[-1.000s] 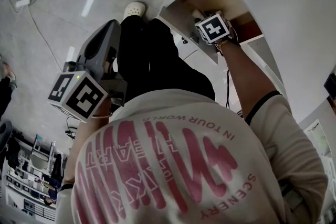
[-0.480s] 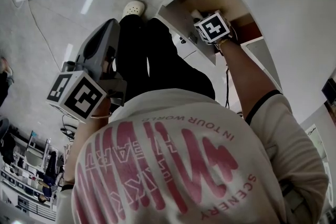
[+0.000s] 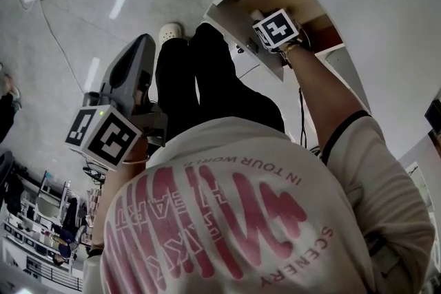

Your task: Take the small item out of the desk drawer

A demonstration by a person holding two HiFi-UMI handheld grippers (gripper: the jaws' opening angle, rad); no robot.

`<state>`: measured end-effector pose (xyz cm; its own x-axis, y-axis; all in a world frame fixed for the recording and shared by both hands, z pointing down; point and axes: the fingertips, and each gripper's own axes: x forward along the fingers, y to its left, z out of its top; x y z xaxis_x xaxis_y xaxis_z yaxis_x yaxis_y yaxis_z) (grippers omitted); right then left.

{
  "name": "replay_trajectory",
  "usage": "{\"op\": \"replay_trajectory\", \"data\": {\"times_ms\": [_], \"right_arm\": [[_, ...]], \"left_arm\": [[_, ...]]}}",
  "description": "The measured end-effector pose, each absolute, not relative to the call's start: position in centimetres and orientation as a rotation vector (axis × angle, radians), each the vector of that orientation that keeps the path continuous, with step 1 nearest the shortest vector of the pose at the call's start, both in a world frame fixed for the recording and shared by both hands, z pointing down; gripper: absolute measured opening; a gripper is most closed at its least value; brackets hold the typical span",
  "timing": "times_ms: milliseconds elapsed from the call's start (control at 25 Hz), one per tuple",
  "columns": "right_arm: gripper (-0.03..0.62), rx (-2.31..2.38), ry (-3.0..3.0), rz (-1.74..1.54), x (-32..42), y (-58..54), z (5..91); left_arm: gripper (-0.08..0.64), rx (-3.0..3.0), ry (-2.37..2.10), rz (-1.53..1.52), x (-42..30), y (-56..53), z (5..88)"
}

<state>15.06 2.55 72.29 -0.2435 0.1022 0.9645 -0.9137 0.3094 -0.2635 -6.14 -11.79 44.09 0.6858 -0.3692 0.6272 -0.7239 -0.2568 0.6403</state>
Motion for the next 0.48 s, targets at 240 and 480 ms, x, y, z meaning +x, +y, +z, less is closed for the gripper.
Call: {"op": "replay_trajectory", "data": {"times_ms": [240, 480], "right_arm": [[0.130, 0.783, -1.454, 1.137, 15.6, 3.1, 73.0], [0.129, 0.793, -1.454, 1.123, 15.4, 2.9, 72.5]], "left_arm": [[0.005, 1.846, -0.846, 0.455, -7.0, -9.8, 45.1], [0.005, 1.838, -0.834, 0.446, -8.5, -10.4, 45.5]]}}
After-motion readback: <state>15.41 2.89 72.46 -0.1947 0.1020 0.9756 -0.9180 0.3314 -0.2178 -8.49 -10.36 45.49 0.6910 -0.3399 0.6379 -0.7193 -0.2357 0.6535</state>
